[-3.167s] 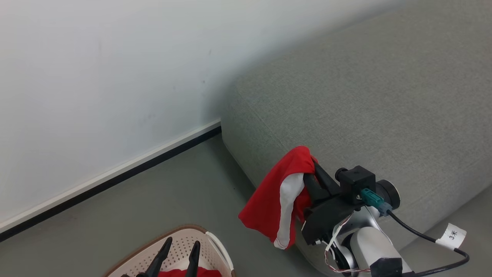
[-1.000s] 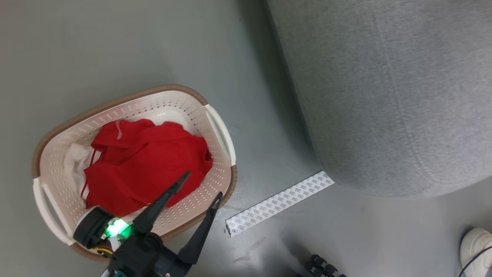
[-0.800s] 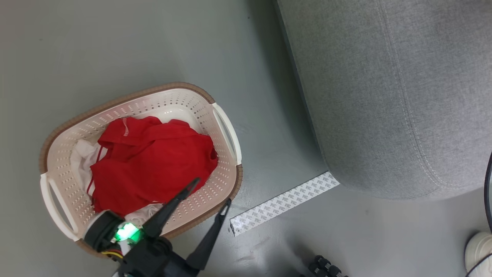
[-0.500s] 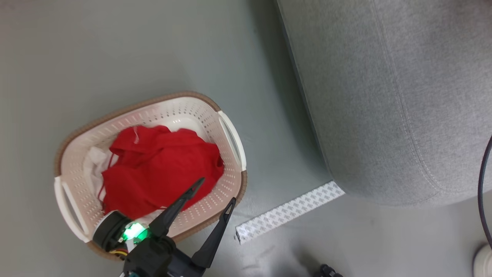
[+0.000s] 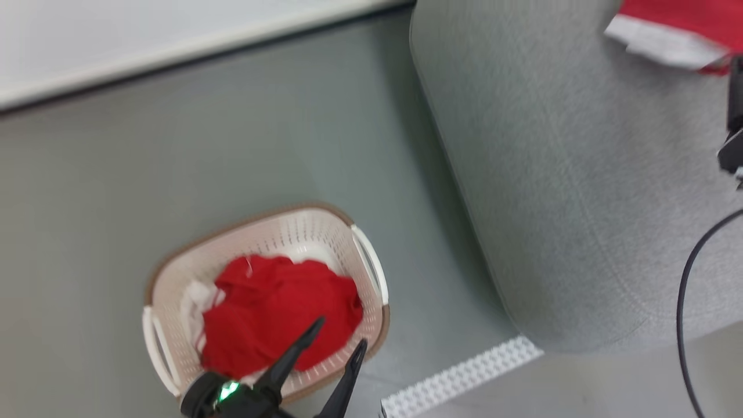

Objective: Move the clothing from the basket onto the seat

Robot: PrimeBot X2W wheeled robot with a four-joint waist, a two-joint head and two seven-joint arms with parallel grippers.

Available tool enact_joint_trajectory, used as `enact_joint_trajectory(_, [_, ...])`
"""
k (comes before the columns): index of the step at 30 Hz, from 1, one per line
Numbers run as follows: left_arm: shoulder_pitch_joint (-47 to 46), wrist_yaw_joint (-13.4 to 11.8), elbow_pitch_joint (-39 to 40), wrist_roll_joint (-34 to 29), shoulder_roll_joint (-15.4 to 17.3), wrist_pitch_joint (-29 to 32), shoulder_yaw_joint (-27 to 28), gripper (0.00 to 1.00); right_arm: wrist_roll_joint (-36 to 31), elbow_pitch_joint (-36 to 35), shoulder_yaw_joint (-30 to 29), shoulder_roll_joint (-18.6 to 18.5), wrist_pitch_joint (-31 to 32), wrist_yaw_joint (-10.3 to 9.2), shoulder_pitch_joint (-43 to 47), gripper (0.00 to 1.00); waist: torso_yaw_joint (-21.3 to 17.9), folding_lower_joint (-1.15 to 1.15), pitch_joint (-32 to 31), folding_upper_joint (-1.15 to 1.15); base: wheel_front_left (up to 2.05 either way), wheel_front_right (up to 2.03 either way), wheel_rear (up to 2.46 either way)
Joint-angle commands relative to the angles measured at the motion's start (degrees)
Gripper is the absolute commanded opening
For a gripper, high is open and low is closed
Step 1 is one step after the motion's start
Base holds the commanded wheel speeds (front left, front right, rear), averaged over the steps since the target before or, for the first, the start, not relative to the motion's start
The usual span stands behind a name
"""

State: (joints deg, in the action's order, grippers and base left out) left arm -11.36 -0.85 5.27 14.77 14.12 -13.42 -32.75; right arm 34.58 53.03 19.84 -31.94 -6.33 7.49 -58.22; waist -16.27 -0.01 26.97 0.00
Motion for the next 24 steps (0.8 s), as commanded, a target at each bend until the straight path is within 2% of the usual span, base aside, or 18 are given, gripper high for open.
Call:
enact_joint_trajectory(1, [1.9, 0.1, -1.1, 0.8, -0.2, -0.6, 0.0, 1.0, 0.7, -0.8, 0.2, 0.0, 0.1, 0.0, 1.9, 1.0, 1.8, 0.01, -8.5, 0.0, 0.0, 0.0, 0.0])
enact_joint_trajectory(6, [5.4, -1.1, -4.9, 3.0, -2.2, -1.4, 0.7, 1.0, -0.2, -3.9, -0.5, 0.3, -0.4, 0.0, 7.2, 1.0, 2.5, 0.01, -14.9, 0.0, 0.0, 0.0, 0.0])
enact_joint_trajectory(10, [7.4, -0.8, -7.6, 4.6, -3.5, -1.7, 0.9, 1.0, -1.1, -6.5, -3.5, 2.3, -3.0, 0.0, 12.1, 1.0, 3.9, 0.01, -19.1, 0.0, 0.0, 0.0, 0.0])
enact_joint_trajectory(15, [9.0, -1.3, -10.1, 6.1, -5.1, -1.8, 2.2, 1.0, -3.3, -11.1, -7.6, 5.6, -5.5, 0.0, 20.1, 1.0, 6.2, 0.01, -24.0, 0.0, 0.0, 0.0, 0.0])
enact_joint_trajectory(19, [10.0, -1.8, -11.0, 6.3, -6.2, -1.8, 4.0, 1.0, -7.9, -15.3, -11.8, 8.5, -6.5, 0.0, 26.0, 1.0, 8.4, 0.01, -27.2, 0.0, 0.0, 0.0, 0.0])
enact_joint_trajectory(24, [10.6, -3.3, -10.7, 6.0, -8.0, -1.8, 8.7, 1.0, -14.6, -22.7, -20.2, 14.6, -7.4, 0.0, 32.9, 1.0, 11.4, 0.01, -29.5, 0.0, 0.0, 0.0, 0.0])
